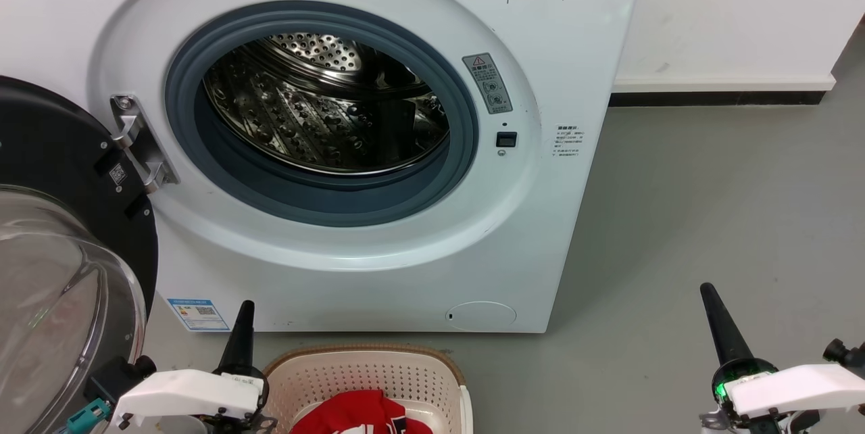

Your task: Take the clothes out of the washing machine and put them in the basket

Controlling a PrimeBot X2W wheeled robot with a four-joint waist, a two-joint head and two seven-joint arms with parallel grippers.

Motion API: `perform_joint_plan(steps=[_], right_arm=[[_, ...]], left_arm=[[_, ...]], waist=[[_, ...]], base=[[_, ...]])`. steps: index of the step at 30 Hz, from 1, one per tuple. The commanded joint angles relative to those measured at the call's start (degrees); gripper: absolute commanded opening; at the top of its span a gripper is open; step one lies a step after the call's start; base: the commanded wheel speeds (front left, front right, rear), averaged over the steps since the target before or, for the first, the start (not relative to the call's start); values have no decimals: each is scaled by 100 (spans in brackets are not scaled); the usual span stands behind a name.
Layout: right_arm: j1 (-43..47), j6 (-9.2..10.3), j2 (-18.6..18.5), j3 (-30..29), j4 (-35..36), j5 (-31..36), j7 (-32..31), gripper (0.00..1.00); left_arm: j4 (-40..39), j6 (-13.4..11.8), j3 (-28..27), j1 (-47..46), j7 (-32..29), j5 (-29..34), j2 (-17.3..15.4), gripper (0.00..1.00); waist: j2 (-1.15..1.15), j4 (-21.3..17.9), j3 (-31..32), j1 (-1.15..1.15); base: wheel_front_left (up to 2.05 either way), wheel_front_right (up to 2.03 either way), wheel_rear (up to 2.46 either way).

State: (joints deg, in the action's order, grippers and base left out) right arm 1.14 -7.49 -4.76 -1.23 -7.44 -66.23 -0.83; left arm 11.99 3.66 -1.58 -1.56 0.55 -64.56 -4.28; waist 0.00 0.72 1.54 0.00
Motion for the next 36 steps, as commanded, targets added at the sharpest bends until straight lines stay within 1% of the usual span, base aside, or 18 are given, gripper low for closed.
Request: perform_joint_plan(steps=[1,19,36], right_arm=[[-187,-1,-35,-17,-3,-177,-19,0],[-398,-1,-25,-113,-245,-1165,-150,0],[-578,-1,-4,-200,-446,-1971,-263,0]], left_arm=[[-29,49,-41,-160,-44,-163,13,0],[60,184,-218,-291,-299,-1140,59,0],[135,290,-365,-391,-509,-1931,100,0]], waist=[[0,-2,-5,0],[0,-24,-58,0],[0,-45,-108,0]], base=[[0,0,0],[0,0,0],[0,0,0]])
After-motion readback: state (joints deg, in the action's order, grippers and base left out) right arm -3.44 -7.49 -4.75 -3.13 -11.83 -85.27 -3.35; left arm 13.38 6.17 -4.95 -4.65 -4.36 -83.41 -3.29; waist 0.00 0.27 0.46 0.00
